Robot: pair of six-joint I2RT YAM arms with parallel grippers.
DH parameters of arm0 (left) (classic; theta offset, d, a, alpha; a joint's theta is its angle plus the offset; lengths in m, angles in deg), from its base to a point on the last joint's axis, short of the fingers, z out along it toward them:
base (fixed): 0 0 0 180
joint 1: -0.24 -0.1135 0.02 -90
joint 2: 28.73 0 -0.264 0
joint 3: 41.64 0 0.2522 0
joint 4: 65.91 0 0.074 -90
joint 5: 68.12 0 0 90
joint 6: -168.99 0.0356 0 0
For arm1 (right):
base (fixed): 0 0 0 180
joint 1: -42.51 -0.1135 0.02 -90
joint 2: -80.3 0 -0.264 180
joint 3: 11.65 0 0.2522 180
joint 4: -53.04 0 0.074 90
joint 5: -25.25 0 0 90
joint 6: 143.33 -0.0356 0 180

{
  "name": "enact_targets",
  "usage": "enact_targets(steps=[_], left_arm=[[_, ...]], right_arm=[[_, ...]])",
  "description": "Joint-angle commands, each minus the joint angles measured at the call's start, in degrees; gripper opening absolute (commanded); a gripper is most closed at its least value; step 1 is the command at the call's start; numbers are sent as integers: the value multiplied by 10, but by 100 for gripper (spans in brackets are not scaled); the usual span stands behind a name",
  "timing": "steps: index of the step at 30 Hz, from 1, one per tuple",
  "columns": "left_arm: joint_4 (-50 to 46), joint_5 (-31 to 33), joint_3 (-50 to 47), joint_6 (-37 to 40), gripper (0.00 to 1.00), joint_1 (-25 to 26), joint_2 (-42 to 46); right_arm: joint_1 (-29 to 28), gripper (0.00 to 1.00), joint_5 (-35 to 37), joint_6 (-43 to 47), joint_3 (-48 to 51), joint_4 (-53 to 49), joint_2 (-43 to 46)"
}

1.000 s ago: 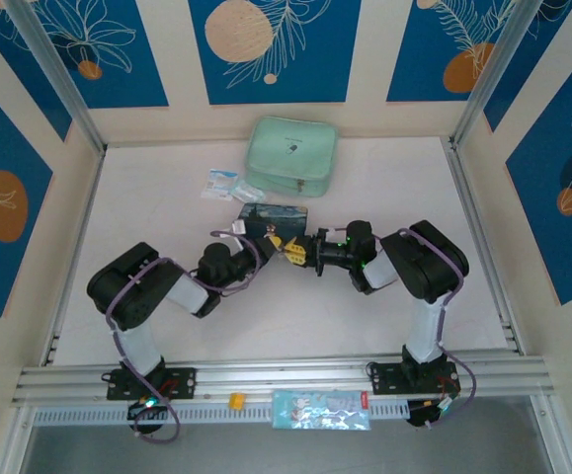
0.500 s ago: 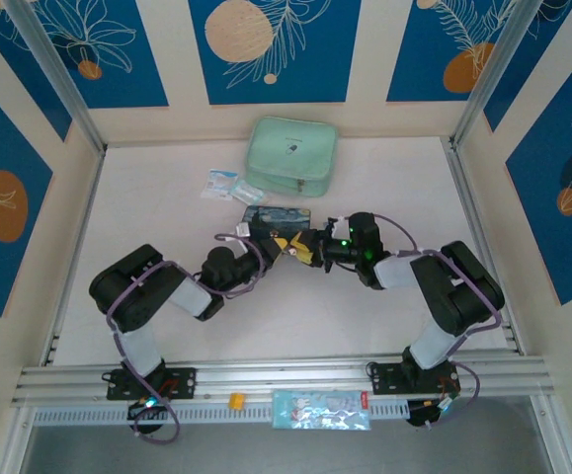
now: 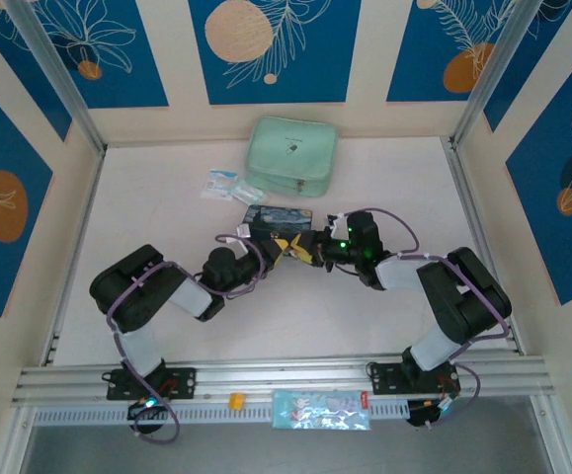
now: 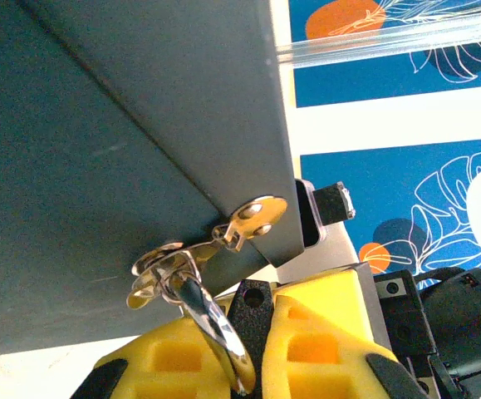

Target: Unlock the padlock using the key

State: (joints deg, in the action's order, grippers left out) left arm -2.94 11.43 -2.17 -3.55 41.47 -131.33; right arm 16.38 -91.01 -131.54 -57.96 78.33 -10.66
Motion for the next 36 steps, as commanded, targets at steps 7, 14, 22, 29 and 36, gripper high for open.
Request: enact_targets(steps=[7,14,22,29,36], left_arm=[[38,-4,-13,-20,0,10,-31],[40,6,-65,-26,0,10,-86],[39,1,-54,-31,0,11,-124],[34,28,-90,-33,46,12,-108],[-23,46,-100,-30,76,12,-53]], right_arm=[[-2,42,21,52,10,-29,13],[-1,49,63,127,-12,-168,51],[-1,49,78,158,-23,-221,77],[-12,53,112,226,-52,-312,116],[-23,57,134,260,-76,-356,135]])
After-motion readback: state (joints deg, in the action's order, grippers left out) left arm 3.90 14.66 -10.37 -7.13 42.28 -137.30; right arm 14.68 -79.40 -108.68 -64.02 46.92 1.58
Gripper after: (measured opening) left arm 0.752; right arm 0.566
